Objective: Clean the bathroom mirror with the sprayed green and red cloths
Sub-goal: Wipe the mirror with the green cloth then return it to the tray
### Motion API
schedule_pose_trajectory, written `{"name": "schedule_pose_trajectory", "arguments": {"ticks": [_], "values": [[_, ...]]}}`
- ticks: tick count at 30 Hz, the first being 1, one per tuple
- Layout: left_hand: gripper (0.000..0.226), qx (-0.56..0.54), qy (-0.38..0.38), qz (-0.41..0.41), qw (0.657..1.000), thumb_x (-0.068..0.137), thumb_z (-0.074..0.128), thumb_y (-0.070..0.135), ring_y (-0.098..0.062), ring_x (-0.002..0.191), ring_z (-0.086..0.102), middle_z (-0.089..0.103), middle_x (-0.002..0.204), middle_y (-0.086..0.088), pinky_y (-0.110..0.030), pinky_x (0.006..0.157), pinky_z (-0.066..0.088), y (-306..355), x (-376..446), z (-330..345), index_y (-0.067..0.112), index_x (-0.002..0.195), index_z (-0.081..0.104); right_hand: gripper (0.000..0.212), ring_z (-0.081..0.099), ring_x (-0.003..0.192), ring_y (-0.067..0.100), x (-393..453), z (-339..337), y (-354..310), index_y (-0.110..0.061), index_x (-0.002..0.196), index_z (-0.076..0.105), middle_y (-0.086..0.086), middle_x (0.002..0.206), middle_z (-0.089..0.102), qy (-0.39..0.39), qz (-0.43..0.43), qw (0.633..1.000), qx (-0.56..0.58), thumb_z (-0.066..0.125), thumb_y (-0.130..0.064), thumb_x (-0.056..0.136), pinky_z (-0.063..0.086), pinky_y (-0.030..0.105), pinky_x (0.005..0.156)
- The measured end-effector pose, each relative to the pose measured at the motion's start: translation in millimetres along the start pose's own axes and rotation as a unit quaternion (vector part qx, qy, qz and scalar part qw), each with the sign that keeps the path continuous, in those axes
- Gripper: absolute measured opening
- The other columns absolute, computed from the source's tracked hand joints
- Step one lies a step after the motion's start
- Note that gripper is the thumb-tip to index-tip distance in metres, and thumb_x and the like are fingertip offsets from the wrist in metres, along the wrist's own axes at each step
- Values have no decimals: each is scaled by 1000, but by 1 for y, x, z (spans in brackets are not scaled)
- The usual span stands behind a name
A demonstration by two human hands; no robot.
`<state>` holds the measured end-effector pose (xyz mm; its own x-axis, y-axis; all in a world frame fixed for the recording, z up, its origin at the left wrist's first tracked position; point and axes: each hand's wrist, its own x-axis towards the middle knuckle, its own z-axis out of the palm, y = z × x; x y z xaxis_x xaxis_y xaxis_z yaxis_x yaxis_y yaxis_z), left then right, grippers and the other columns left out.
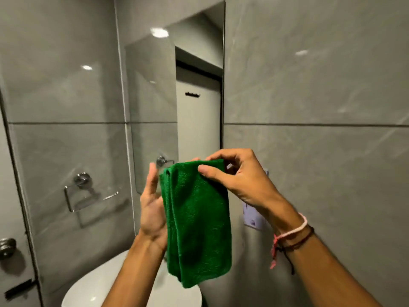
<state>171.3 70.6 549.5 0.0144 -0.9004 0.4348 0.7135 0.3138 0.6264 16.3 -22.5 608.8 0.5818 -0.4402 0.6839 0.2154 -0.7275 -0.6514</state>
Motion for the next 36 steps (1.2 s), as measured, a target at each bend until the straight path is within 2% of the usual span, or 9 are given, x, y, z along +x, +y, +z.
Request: {"name": "schedule_pose_trajectory", "arguments": {"ticks": [5,10,12,16,20,23,27,32,36], "values": [[55,-79,28,77,993,92,51,53,-35,103,74,79,110,-16,-59,96,56,-17,12,-13,9,114,75,22,65,69,14,85,3,-9,-5,83,79,4,76,74,38,9,998,-41,83,-26,84,51,29,67],[38,-61,96,167,979,82,79,20,-41,84,77,76,91,-34,-50,67,65,6,51,19,-11,103,72,42,67,86,12,130,-17,-20,-21,116,73,-2,102,73,83,3,959,-270,77,-48,85,57,30,82],[35,-66,181,227,955,95,58,36,-33,64,77,79,73,-20,-44,50,63,23,68,24,5,102,72,42,64,101,17,135,-41,-32,-25,120,69,-2,110,69,175,-84,911,-364,72,-51,87,58,37,87],[53,58,102,379,918,86,48,66,-27,86,76,81,95,-2,-40,73,65,80,118,71,27,104,78,52,59,113,32,146,-97,-64,-22,131,64,9,125,64,352,-218,723,-553,67,-47,86,51,47,91],[61,482,52,556,675,100,27,50,-11,148,35,35,162,0,-36,123,30,130,215,141,26,156,28,68,51,140,42,166,-133,-86,-16,146,57,23,151,54,352,-185,642,-656,71,-44,85,37,59,115],[53,738,47,487,464,107,25,39,-13,157,-9,-8,170,1,-53,128,0,140,295,147,39,157,9,79,40,151,41,179,-129,-75,-18,152,51,27,161,42,299,-156,627,-702,76,-44,81,28,68,121],[52,781,68,513,351,106,23,45,-13,157,-6,0,171,4,-51,128,7,145,341,109,47,155,8,83,35,154,39,197,-117,-42,-24,159,39,27,163,38,268,-126,596,-747,60,-60,87,25,70,121],[52,768,69,529,354,103,12,51,-11,157,0,3,171,5,-46,127,2,206,361,76,49,154,6,97,28,157,38,216,-113,-29,-18,165,19,24,169,26,286,-100,570,-764,35,-76,89,14,70,125],[53,728,191,489,442,104,18,42,-17,157,7,10,170,-1,-58,127,11,286,370,-8,42,156,14,95,20,159,38,233,-108,-24,-23,164,22,23,172,16,289,-109,543,-781,27,-81,89,15,71,124]]}}
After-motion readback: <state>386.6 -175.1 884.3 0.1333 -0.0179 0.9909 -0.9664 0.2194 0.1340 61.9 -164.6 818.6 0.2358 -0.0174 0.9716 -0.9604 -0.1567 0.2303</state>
